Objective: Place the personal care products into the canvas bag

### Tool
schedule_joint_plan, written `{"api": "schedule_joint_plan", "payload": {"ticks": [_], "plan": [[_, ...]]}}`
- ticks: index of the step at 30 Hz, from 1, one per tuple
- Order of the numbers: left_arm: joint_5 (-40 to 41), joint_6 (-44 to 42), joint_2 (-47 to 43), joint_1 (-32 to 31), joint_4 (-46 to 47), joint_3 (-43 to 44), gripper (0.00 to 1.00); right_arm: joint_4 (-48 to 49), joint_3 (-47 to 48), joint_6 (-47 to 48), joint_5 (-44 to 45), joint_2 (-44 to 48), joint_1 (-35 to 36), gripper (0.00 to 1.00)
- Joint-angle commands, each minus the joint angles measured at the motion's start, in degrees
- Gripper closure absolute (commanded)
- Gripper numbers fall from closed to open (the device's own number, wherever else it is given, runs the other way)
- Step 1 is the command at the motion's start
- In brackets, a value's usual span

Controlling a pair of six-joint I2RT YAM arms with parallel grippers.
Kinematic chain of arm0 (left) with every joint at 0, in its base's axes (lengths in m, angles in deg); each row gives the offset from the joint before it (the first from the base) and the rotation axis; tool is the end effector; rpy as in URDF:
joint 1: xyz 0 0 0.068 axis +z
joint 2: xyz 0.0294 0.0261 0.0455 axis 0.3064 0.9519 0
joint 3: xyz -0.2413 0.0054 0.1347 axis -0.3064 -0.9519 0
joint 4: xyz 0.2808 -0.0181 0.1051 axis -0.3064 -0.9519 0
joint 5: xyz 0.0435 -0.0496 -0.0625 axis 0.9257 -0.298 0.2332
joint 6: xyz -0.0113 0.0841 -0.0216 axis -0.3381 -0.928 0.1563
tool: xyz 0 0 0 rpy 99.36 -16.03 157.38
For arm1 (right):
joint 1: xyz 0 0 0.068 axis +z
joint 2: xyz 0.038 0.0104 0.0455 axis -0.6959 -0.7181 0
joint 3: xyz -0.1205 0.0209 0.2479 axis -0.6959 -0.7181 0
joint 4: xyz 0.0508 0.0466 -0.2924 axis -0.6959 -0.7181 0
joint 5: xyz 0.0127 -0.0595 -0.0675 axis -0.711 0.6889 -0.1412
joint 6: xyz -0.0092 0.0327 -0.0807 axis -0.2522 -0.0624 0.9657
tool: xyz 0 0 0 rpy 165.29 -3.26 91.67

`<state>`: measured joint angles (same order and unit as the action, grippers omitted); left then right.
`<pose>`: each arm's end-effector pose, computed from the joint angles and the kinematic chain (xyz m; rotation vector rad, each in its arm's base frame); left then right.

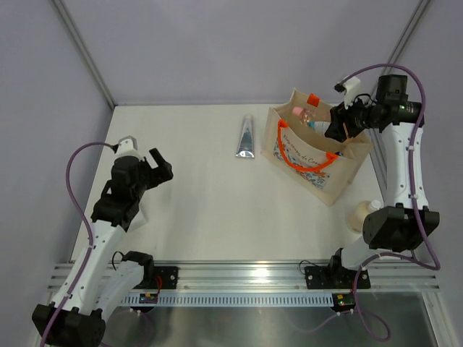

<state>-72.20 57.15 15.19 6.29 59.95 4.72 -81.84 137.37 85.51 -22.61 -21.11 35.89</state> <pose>0.2508 -0.0395 0.2893 -0.3722 2.0138 -0.2720 0.3710 -0.0082 0.4130 -0.8698 2.0550 0.2924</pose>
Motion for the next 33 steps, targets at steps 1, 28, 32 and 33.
{"api": "schedule_joint_plan", "payload": {"ticks": [1, 28, 32, 33], "plan": [[10.04, 4.18, -0.76, 0.13, -1.78, -0.22, 0.01, -3.94, -0.16, 9.27, -2.02, -2.91, 0.65, 1.0], [22.63, 13.43, 33.51, 11.46, -20.07, 15.95, 0.01, -4.29, 10.22, -0.06, -6.92, 3.13, 2.76, 0.01], [25.9, 11.85, 37.29, 13.12, -20.08, 18.06, 0.01, -3.95, 3.98, 1.1, -18.69, 6.83, 2.85, 0.0], [25.81, 11.41, 38.34, 14.61, -19.9, 18.24, 0.01, -3.42, 2.49, 0.67, -19.85, 7.88, 2.85, 0.01]]}}
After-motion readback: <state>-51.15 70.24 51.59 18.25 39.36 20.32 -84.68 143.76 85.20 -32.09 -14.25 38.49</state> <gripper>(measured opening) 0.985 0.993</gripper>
